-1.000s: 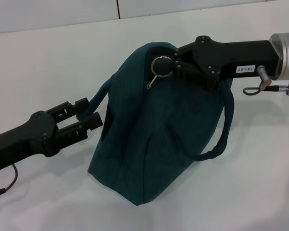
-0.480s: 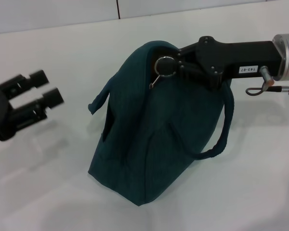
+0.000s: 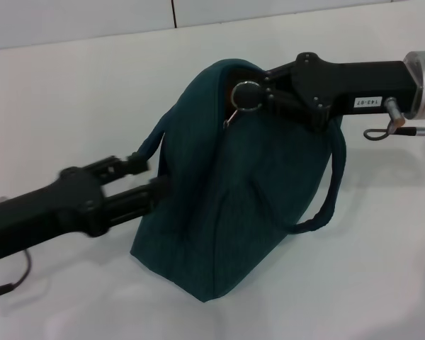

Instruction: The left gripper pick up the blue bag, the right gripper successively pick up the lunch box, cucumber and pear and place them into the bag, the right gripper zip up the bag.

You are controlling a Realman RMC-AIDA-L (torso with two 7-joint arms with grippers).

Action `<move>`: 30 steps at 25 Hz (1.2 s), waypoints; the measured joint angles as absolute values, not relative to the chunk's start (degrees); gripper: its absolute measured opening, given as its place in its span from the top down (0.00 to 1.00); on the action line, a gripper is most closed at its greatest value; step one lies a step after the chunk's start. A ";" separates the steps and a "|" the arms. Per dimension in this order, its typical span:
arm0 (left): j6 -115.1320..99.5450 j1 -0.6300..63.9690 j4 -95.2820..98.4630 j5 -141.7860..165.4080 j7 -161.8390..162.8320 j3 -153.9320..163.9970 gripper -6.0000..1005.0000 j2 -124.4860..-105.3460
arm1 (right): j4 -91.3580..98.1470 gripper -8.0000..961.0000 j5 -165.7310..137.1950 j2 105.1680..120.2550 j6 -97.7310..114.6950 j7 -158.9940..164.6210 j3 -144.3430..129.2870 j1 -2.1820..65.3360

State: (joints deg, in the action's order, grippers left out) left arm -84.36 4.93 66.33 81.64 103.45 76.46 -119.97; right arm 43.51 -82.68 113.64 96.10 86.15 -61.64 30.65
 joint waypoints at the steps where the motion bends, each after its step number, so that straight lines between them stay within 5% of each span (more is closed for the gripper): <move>1: -83.09 4.84 67.27 81.70 104.57 77.82 0.40 -119.92 | 43.32 0.98 -82.76 113.59 96.17 86.01 -61.42 30.65; 27: -67.96 3.14 80.22 88.62 112.28 90.40 0.44 -119.69 | 43.24 0.98 -82.28 113.67 98.26 84.37 -59.05 29.41; 30: -69.00 3.22 79.19 86.91 109.84 89.79 0.54 -119.58 | 43.01 0.98 -82.26 113.74 98.01 84.48 -57.99 29.36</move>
State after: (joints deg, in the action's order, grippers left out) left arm -69.00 3.22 79.19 86.91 109.84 89.79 -119.58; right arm 43.01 -82.26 113.74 98.01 84.48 -57.99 29.36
